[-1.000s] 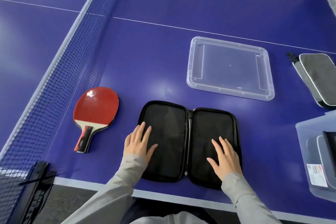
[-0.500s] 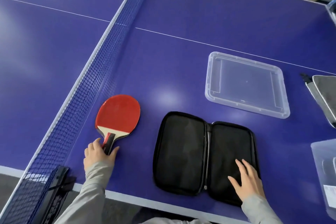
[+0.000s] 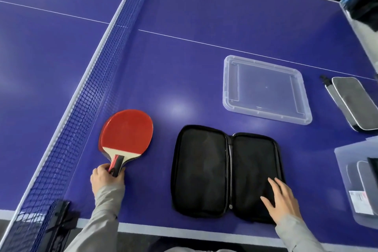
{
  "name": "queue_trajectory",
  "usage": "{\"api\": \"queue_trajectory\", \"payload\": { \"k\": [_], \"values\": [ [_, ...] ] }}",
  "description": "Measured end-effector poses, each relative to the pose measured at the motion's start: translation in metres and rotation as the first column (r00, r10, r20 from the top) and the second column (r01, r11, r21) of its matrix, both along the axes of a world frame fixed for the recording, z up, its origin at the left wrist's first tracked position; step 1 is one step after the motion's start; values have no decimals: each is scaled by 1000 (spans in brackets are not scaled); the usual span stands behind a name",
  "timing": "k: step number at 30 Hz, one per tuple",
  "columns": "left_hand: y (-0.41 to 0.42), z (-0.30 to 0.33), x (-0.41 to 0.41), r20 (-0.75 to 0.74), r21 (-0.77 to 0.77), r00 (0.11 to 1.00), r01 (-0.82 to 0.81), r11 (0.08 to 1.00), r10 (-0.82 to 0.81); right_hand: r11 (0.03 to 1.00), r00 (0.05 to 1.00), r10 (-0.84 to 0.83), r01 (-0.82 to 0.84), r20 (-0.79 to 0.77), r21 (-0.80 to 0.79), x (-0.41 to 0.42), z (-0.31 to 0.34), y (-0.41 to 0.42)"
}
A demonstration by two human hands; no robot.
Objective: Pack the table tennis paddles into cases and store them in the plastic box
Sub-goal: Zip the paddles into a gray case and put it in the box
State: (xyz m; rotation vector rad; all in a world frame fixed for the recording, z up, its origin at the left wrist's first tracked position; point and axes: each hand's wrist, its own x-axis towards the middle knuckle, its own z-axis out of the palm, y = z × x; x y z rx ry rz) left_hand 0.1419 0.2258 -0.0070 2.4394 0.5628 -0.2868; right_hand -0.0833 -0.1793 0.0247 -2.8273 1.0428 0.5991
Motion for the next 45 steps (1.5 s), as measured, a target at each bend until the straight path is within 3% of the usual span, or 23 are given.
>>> {"api": "queue_trajectory", "payload": {
  "k": [8, 15, 25, 29, 32, 39, 45],
  "values": [
    [-12, 4, -6, 59, 15, 998, -10, 1000, 9, 1000, 1000, -10, 10, -1, -16, -11, -2, -12],
    [-84, 27, -39, 158, -68, 987, 53, 996, -41, 998, 997, -37, 33, 74, 55, -23, -4, -35],
    [-260, 33, -140, 65, -224, 991, 127, 966, -116, 980, 985, 70, -98, 158, 172, -51, -9, -72],
    [-311, 26, -182, 94, -260, 988, 141, 955, -121, 965, 951, 206, -237, 232, 115, -57, -9, -74],
    [-335, 19, -199, 57, -238, 994, 106, 965, -95, 960, 934, 240, -270, 265, 79, -60, -10, -74],
    [-367, 10, -214, 13, -234, 1000, 21, 972, -18, 929, 946, 248, -293, 206, 225, -65, -16, -82],
    [-374, 6, -223, 11, -240, 1000, -14, 971, 17, 942, 944, 257, -292, 206, 167, -65, -18, -81]
  ]
}}
